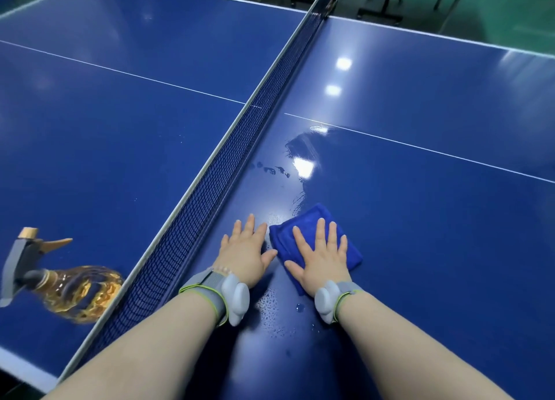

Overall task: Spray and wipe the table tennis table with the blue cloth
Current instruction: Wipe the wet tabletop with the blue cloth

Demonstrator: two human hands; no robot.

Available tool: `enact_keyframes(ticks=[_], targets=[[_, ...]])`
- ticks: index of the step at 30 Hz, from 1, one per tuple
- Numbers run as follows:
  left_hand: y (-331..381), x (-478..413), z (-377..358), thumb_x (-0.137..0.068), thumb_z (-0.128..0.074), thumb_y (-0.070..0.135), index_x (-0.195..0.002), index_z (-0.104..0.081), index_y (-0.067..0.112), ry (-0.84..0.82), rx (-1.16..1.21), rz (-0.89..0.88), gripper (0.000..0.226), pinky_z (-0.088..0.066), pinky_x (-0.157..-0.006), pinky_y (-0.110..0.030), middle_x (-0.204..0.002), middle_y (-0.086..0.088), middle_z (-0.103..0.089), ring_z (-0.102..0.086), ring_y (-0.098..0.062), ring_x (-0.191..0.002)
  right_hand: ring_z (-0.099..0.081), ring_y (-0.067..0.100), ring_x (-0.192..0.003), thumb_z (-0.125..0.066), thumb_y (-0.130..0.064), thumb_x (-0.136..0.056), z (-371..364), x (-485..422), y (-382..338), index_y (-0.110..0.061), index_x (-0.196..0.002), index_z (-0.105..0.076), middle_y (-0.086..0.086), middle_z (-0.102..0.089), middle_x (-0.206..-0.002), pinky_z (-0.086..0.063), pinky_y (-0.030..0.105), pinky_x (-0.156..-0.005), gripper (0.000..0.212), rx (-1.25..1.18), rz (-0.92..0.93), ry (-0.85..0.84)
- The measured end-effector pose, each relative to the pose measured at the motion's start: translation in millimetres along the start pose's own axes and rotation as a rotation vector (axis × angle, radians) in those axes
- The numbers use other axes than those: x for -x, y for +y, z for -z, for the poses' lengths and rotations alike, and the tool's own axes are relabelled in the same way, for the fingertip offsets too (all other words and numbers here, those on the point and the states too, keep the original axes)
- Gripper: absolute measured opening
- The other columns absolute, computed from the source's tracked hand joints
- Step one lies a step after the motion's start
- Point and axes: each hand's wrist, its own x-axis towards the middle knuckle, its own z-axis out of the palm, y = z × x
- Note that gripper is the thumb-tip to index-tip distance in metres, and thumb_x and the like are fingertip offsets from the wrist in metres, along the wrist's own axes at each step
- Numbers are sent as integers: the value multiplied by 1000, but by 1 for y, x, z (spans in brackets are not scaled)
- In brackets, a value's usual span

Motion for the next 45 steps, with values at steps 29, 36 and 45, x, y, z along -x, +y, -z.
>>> enact_keyframes(ticks=[29,36,45], targets=[[-30,-63,39,-100,-39,24,-152,-15,15,113,196,-8,58,-15,-119,-40,-160,-10,-4,-10,-26,-147,16,39,-147,-5,-75,-77,28,-90,-51,-51,-151,-5,11,13,-163,10,60,-114,78,38,230,49],[-23,-90,45,-100,-38,21,-148,-24,14,81,183,8,51,-18,-118,-38,-160,-9,-5,-11,-26,-147,14,37,-148,-29,-72,-91,59,-151,18,-48,-152,-3,8,13,-163,4,58,-118,70,-58,-221,92],[-20,-129,49,-101,-36,18,-145,-30,11,105,226,19,45,-13,-118,-30,-160,-7,-11,-13,-21,-147,13,45,-146,-27,-71,-92,79,-215,0,-41,-154,0,18,13,-162,3,63,-115,73,-8,-168,99]])
